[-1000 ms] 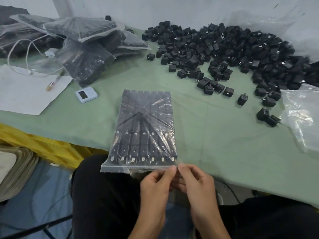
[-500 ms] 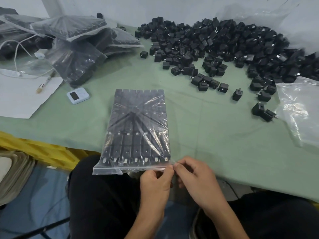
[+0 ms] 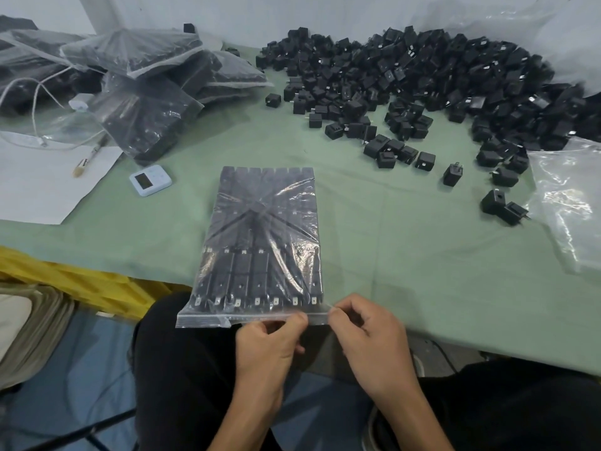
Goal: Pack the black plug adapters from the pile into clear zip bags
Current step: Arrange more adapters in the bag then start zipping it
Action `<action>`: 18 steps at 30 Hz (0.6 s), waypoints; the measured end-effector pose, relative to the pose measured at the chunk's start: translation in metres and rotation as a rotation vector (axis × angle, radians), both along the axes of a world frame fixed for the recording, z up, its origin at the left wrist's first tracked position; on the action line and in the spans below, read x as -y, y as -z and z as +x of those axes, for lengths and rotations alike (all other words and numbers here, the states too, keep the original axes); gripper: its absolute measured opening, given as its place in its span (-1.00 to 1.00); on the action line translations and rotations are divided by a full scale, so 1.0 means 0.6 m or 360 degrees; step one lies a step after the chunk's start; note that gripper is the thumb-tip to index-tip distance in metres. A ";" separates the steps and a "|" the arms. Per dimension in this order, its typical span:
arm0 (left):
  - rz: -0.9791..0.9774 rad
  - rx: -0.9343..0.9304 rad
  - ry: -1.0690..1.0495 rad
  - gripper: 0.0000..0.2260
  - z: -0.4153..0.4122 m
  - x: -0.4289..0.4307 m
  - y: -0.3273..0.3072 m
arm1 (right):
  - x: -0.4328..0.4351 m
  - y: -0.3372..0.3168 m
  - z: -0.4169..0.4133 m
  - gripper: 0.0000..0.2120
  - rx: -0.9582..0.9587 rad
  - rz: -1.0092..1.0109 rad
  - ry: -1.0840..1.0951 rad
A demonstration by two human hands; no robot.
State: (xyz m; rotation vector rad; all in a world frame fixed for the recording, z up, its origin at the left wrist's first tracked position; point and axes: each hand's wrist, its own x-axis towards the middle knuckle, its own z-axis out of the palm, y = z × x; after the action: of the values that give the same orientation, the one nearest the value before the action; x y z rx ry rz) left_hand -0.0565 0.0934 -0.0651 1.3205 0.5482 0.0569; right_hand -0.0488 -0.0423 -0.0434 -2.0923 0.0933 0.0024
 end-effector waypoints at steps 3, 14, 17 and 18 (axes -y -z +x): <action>0.0078 0.0001 -0.0166 -0.75 0.005 -0.025 0.003 | 0.008 -0.001 0.000 -0.90 -0.0007 -0.0030 -0.0012; 0.0240 -0.0016 -0.0345 -0.78 -0.012 -0.119 0.005 | 0.016 -0.015 0.000 -0.88 -0.0046 -0.0024 -0.0045; 0.0255 -0.0042 -0.0363 -0.80 -0.018 -0.133 0.002 | 0.015 -0.020 -0.002 -0.79 -0.0061 0.0030 -0.0059; 0.0243 -0.0046 -0.0376 -0.78 -0.021 -0.140 0.001 | 0.017 -0.021 -0.002 -0.78 -0.0064 0.0033 -0.0057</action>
State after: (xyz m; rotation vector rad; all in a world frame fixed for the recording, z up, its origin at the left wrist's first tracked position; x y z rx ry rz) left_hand -0.0693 0.1775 -0.0657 1.4007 0.7345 0.2790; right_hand -0.0501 -0.0525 -0.0307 -2.0731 0.0795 0.0669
